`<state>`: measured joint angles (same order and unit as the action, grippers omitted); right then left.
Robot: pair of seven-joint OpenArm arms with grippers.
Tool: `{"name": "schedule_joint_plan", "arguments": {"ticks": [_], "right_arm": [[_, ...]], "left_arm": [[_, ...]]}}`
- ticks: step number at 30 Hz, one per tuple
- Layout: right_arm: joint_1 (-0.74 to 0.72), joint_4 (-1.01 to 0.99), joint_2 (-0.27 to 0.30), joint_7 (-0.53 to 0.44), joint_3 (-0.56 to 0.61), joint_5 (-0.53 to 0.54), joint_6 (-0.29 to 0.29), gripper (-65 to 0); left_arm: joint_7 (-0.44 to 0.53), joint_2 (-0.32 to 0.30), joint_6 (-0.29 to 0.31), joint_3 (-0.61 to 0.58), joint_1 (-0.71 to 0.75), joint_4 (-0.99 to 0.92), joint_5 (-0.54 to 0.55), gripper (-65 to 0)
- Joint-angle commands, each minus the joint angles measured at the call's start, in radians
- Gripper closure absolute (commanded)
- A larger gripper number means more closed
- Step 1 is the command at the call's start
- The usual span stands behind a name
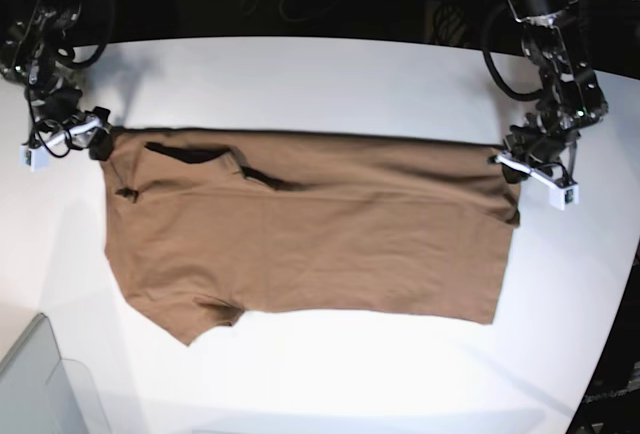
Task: Layout the t-shirt on the table in an organized manner, then fold the t-shirt properly
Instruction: 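Lay the folded edge down and open both grippers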
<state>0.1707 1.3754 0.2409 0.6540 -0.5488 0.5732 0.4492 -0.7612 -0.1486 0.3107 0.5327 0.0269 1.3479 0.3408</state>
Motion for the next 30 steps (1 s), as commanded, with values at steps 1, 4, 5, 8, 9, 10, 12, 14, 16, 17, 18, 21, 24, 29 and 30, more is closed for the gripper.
{"name": "schedule_joint_plan", "arguments": {"ticks": [1,4,5,8,9,10,12,14,16,17,18,21,24,29,30], "right_arm": [[0.014,0.008,0.016,-0.006,-0.003,-0.005,0.006,-33.1],[0.034,0.008,0.018,-0.026,-0.003,-0.005,0.007,-21.4],[0.034,0.008,0.018,-0.027,-0.004,-0.005,0.007,-16.3],[0.054,0.011,0.018,-0.024,-0.009,-0.005,0.007,0.0],[0.066,0.015,0.018,-0.024,-0.007,-0.005,0.007,0.0],[0.074,0.022,0.018,-0.024,-0.007,-0.003,0.007,0.0],[0.094,0.045,0.019,-0.026,-0.009,-0.003,0.009,0.0],[0.131,0.089,0.018,-0.027,-0.009,-0.003,0.009,0.0],[0.166,0.141,0.016,-0.027,-0.009,-0.003,0.009,0.0],[0.183,0.163,0.015,-0.027,-0.009,-0.003,0.009,0.0],[0.200,0.187,0.015,-0.029,-0.009,-0.002,0.009,0.0],[0.260,0.259,0.015,-0.029,-0.011,-0.002,0.009,0.0],[0.310,0.315,0.015,-0.029,-0.011,-0.002,0.009,0.0],[0.375,0.362,-0.005,-0.024,-0.011,-0.002,0.009,0.0],[0.382,0.368,-0.013,-0.026,-0.011,-0.002,0.009,0.0]], "left_arm": [[-0.017,-0.007,0.000,-0.003,0.011,0.009,-0.006,-0.1],[-0.021,-0.007,0.000,-0.003,0.017,0.014,-0.004,-0.1],[-0.021,-0.007,0.000,-0.003,0.020,0.014,-0.004,-0.1],[-0.021,-0.006,0.000,-0.001,0.055,0.018,0.001,-0.1],[-0.021,-0.006,0.000,-0.001,0.061,0.025,0.001,-0.1],[-0.021,-0.006,0.000,0.000,0.066,0.034,0.001,-0.1],[-0.021,-0.006,0.000,-0.001,0.098,0.066,0.001,-0.1],[-0.022,-0.003,0.000,-0.003,0.141,0.120,0.001,-0.1],[-0.022,-0.003,0.000,-0.003,0.187,0.169,0.001,-0.1],[-0.022,-0.003,0.000,0.000,0.206,0.190,0.001,-0.1],[-0.022,-0.003,0.000,0.000,0.224,0.212,0.001,-0.1],[-0.022,-0.003,0.002,0.005,0.295,0.278,0.001,-0.1],[-0.022,-0.003,0.002,0.005,0.353,0.328,0.001,-0.1],[-0.022,-0.003,0.002,0.005,0.400,0.357,0.001,-0.1],[-0.022,-0.003,0.002,0.005,0.399,0.354,0.001,-0.1]]}}
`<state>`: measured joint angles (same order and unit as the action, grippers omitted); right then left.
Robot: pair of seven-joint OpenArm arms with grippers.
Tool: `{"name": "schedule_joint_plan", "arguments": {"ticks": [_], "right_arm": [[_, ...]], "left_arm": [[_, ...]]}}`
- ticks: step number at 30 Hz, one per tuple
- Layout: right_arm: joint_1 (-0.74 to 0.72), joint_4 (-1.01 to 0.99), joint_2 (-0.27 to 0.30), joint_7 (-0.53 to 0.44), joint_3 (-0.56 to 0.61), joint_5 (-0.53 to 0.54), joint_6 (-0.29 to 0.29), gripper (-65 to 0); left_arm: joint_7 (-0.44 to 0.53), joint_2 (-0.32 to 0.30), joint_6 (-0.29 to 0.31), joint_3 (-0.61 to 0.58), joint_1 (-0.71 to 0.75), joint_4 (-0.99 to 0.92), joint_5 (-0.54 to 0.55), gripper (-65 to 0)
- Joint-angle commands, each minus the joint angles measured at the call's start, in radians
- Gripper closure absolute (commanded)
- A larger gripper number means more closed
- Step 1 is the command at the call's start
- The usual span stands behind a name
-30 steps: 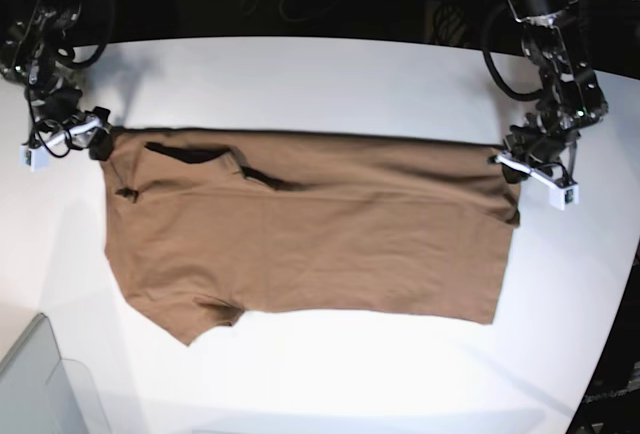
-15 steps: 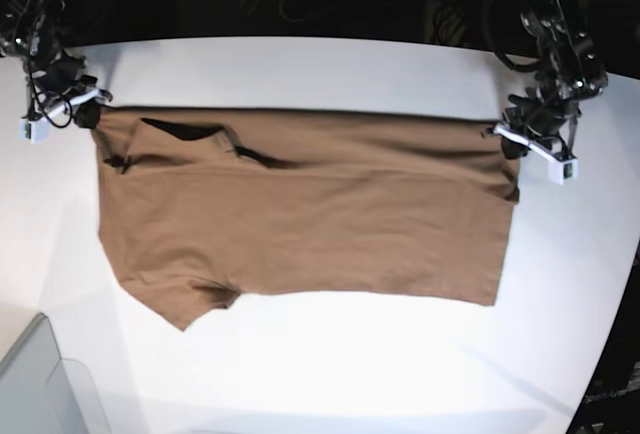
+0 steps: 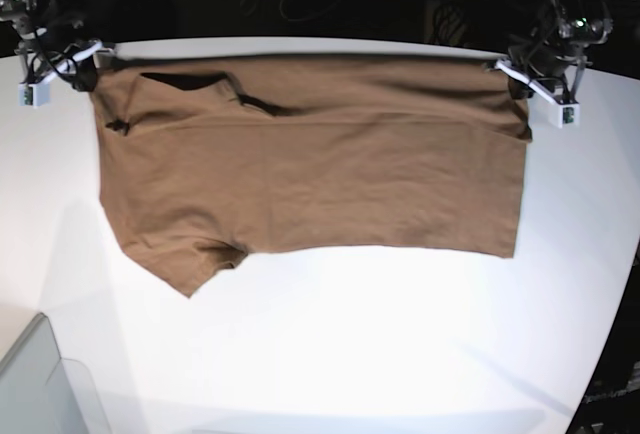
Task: Layout the t-shirt on the table in an organized manner, then fold the t-shirt properly
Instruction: 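Lay the folded edge down and open both grippers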
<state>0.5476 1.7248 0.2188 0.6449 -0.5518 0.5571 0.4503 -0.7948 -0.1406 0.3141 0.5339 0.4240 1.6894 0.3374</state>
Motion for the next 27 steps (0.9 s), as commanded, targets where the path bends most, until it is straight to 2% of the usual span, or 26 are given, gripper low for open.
{"name": "schedule_joint_plan", "arguments": {"ticks": [1,6,12,20,24,27], "right_arm": [[0.013,0.019,0.004,-0.017,-0.007,0.014,0.008,0.0],[0.033,0.017,-0.034,-0.015,-0.007,0.014,0.008,0.0],[0.045,0.019,-0.032,0.022,-0.006,0.013,0.008,0.0],[0.048,0.019,-0.032,0.014,-0.015,0.016,0.008,-23.5],[0.044,0.050,-0.052,0.022,-0.086,0.016,0.008,-26.1],[0.044,0.102,-0.062,0.023,-0.121,0.016,0.008,-26.1]], "left_arm": [[0.012,-0.011,-0.002,0.004,0.000,0.013,0.004,-0.1],[0.012,-0.011,-0.002,0.004,-0.006,0.015,0.004,-0.1],[0.012,-0.011,-0.002,0.001,0.002,0.015,0.004,-0.1],[0.012,-0.018,0.000,0.002,0.003,0.016,0.004,-0.1],[0.012,-0.020,0.000,0.004,0.003,0.021,0.004,-1.0],[0.012,-0.020,0.000,0.004,0.003,0.025,0.004,-8.7]]}}
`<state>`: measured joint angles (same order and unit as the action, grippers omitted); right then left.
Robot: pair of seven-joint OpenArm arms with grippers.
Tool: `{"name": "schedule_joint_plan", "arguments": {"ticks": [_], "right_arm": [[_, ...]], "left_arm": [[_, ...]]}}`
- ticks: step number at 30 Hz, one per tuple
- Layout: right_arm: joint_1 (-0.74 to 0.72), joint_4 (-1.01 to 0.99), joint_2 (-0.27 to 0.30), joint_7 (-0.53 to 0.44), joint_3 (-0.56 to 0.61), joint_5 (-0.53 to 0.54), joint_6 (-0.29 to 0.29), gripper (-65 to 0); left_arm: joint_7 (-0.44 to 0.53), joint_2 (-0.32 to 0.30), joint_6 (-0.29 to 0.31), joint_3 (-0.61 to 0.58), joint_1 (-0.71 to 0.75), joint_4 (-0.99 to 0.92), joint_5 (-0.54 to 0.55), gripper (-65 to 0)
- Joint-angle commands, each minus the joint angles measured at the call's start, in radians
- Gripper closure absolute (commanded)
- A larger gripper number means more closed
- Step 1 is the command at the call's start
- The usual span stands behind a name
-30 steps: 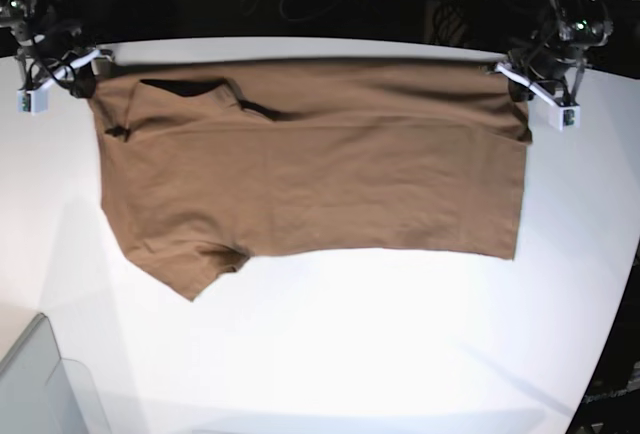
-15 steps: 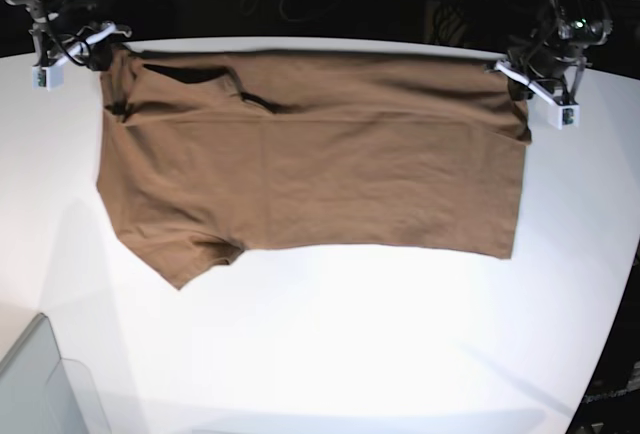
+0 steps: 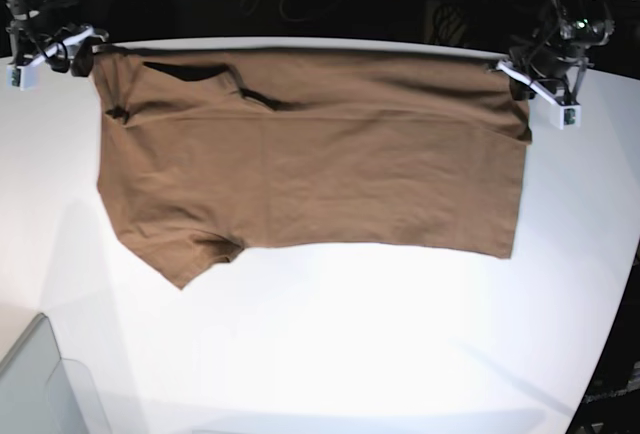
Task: Layout the t-shirt on the table in an organized manner, then fold the t-shirt properly
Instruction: 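Lay the folded edge down and open both grippers, then move both grippers to the hem corners of the shirt and grasp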
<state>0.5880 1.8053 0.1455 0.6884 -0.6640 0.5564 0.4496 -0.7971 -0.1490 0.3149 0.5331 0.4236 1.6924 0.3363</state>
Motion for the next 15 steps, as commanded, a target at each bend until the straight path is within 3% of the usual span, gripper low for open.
{"name": "schedule_joint_plan", "arguments": {"ticks": [1,5,15], "right_arm": [[0.003,0.038,0.012,-0.020,-0.010,0.017,0.008,-26.2],[0.005,0.081,0.012,-0.020,-0.010,0.015,0.008,-26.5],[-0.024,0.087,0.016,-0.020,-0.004,0.014,0.008,-26.7]], "left_arm": [[0.014,-0.011,-0.001,0.005,0.004,0.024,0.005,-12.5],[0.014,-0.011,-0.001,0.005,0.004,0.025,0.005,-23.8],[0.014,0.032,-0.001,0.084,0.004,0.153,0.005,-24.6]]}}
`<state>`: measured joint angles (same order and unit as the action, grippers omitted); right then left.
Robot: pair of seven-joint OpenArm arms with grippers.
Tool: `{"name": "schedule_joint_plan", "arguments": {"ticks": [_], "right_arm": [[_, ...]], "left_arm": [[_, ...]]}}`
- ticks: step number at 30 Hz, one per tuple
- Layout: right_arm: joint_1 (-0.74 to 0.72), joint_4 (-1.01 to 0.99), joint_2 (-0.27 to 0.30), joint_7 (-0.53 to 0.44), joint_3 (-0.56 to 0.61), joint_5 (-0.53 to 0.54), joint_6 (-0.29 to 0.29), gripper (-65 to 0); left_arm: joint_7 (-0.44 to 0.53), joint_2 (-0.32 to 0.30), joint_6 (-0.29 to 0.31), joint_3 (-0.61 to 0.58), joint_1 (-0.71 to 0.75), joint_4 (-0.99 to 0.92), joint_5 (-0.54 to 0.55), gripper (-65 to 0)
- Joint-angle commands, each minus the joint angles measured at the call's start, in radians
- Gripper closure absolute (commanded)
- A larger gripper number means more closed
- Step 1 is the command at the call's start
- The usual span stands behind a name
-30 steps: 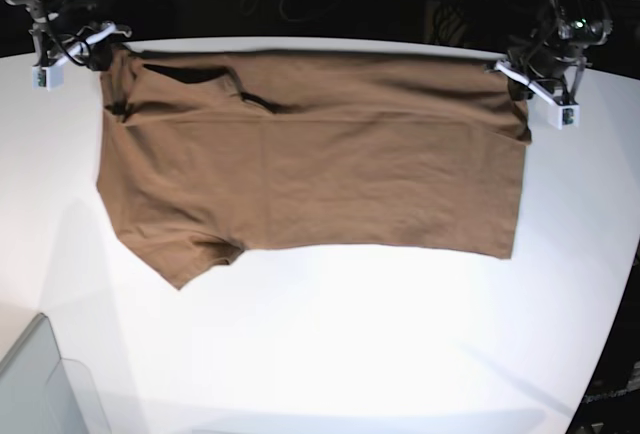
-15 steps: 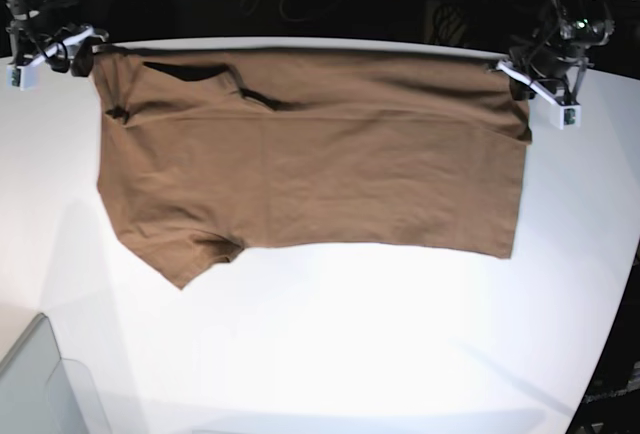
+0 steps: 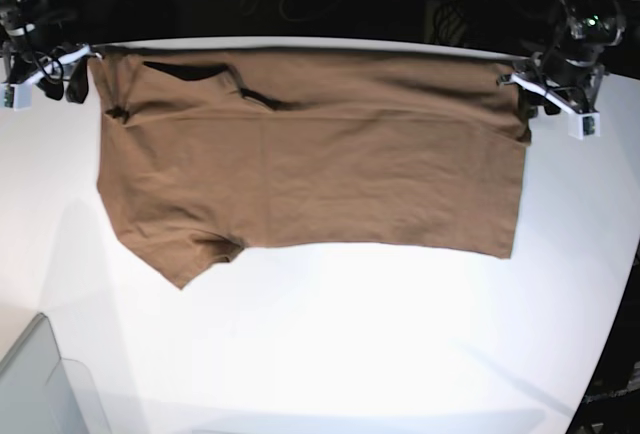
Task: Layout the t-shirt on the table in an organized manner, then fold the t-shirt properly
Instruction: 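Move both grippers to the hem corners of the shirt and grasp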
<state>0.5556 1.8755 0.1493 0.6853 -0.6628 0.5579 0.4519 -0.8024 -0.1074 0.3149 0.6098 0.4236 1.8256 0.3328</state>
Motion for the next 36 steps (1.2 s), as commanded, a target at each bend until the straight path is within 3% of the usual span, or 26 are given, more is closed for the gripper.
{"name": "schedule_joint_plan", "arguments": {"ticks": [1,14,20,24,30,36], "right_arm": [[0.007,0.017,0.013,-0.017,-0.004,0.012,0.006,-26.7],[-0.182,0.025,0.014,-0.016,0.013,0.009,0.006,-26.7],[-0.337,-0.009,0.094,0.073,0.151,0.009,0.003,-26.8],[-0.510,-0.150,0.144,0.146,0.248,0.009,0.003,-29.0],[-0.739,-0.463,0.204,0.142,0.378,0.009,0.003,-37.1],[-0.903,-0.807,0.255,-0.042,0.530,0.009,0.003,-38.0]], "left_arm": [[0.019,-0.008,-0.001,0.011,0.004,0.035,0.009,-24.6],[-0.033,-0.012,-0.007,0.015,-0.131,0.055,-0.001,-24.7],[-0.033,-0.010,-0.012,0.015,-0.180,0.050,-0.001,-24.7],[-0.033,-0.010,-0.012,0.015,-0.208,0.046,-0.001,-24.7],[-0.031,-0.019,-0.013,0.017,-0.228,0.043,-0.002,-24.7],[-0.035,-0.025,-0.007,0.086,-0.271,0.041,-0.002,-24.7]]}}
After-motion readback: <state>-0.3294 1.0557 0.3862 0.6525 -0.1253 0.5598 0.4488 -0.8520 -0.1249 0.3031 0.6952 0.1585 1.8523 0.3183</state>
